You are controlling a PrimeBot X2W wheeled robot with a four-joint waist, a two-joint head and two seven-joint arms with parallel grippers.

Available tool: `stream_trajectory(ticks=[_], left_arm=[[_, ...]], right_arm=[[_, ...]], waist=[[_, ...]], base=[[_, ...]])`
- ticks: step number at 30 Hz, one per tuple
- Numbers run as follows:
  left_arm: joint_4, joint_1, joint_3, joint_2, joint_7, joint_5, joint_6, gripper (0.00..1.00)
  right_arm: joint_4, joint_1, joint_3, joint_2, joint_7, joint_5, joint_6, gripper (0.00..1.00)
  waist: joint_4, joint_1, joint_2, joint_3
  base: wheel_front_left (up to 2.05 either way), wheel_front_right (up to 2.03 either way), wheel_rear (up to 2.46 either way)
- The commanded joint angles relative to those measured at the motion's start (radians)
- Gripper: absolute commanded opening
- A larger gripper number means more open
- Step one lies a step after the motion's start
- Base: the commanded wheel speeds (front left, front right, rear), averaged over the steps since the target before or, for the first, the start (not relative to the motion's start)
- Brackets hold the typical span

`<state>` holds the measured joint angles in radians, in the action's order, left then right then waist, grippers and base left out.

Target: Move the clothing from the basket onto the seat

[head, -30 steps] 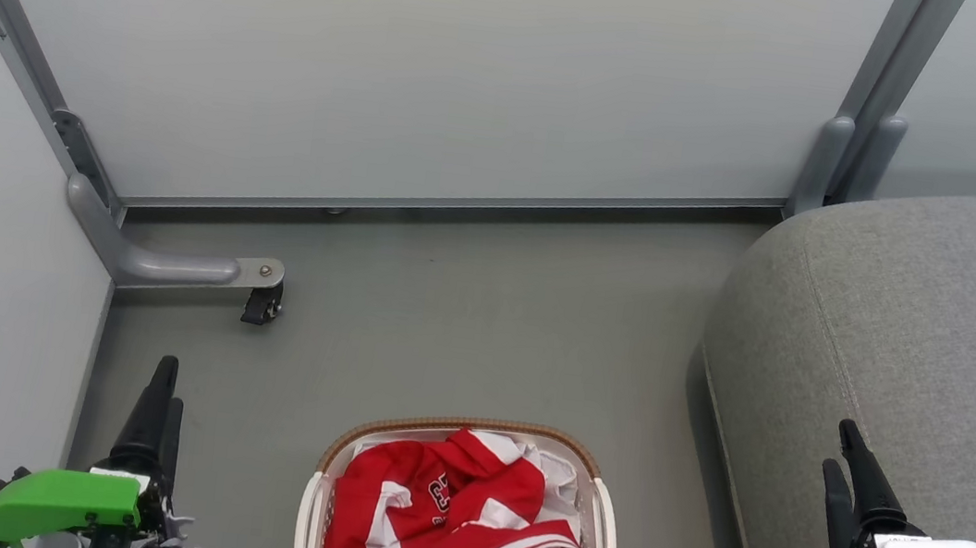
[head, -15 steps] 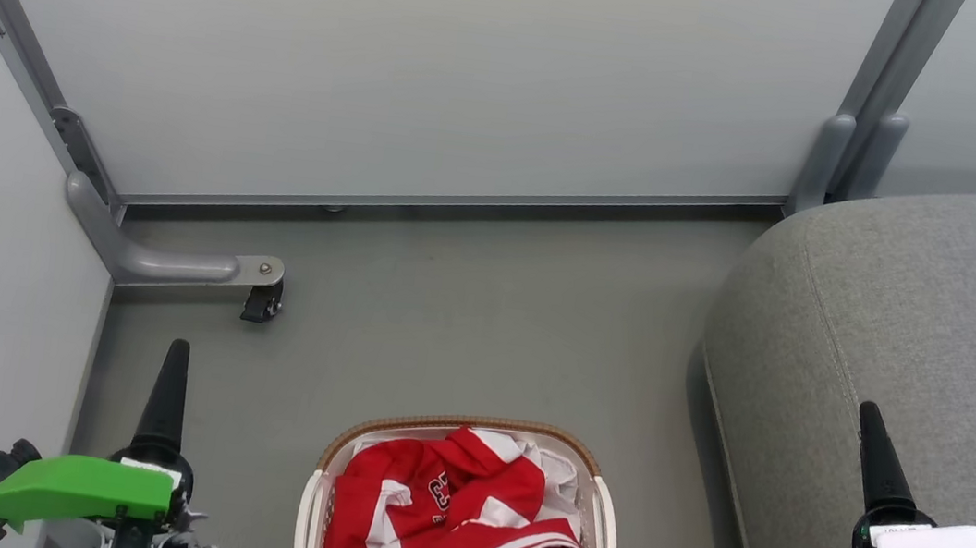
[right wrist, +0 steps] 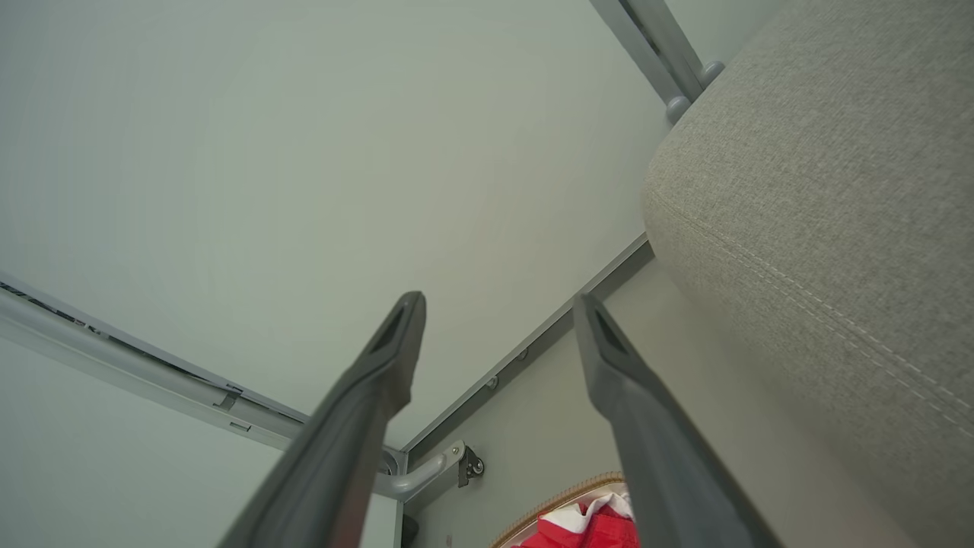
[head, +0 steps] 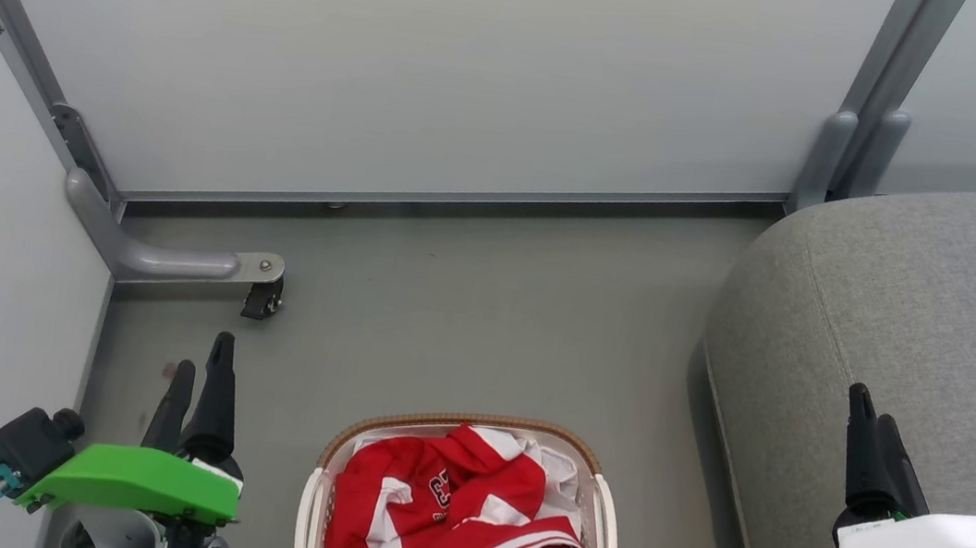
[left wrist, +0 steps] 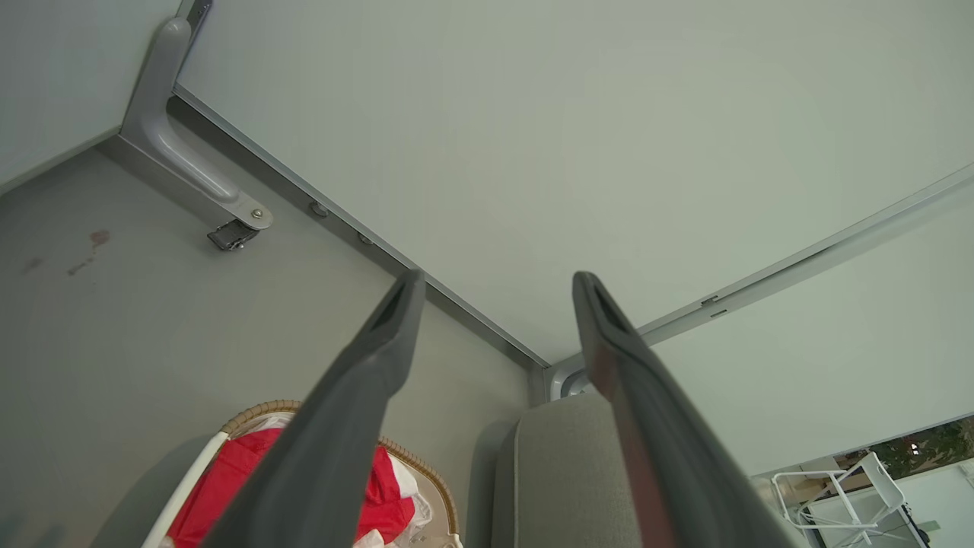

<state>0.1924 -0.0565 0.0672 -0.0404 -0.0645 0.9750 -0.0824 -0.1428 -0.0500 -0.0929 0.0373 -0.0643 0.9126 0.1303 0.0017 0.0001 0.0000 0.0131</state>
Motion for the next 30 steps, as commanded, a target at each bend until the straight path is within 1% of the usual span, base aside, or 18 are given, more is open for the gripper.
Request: stream_trajectory(ticks=[1,8,14,20,30], left_arm=[[-0.017,-0.010,0.011,-0.006,-0.012,-0.050,0.004,1.00],[-0.004,-0.001,0.031,-0.007,-0.035,-0.178,0.014,1.00],[0.013,0.010,0.033,-0.008,-0.053,-0.273,0.013,1.00],[0.025,0.021,0.028,-0.008,-0.070,-0.349,0.013,1.00],[0.048,0.028,0.050,-0.009,-0.096,-0.455,0.007,1.00]], right_arm=[[0.020,0.007,0.002,0.007,-0.012,-0.051,0.000,1.00],[0.027,0.019,0.026,0.008,-0.035,-0.207,0.000,1.00],[0.023,0.028,0.035,0.009,-0.053,-0.310,0.000,1.00],[0.020,0.035,0.048,0.009,-0.070,-0.409,0.000,1.00],[0.022,0.050,0.059,0.011,-0.096,-0.544,0.000,1.00]], waist=[[0.000,-0.0001,0.0000,0.000],[0.000,-0.0001,0.0000,0.001],[0.000,-0.0001,0.0000,0.002],[0.002,-0.0001,0.0000,0.003],[0.005,-0.0001,0.0000,0.000]], base=[[0.00,0.00,0.00],[0.00,0.00,0.00],[0.00,0.00,0.00],[0.00,0.00,0.00],[0.00,0.00,0.00]])
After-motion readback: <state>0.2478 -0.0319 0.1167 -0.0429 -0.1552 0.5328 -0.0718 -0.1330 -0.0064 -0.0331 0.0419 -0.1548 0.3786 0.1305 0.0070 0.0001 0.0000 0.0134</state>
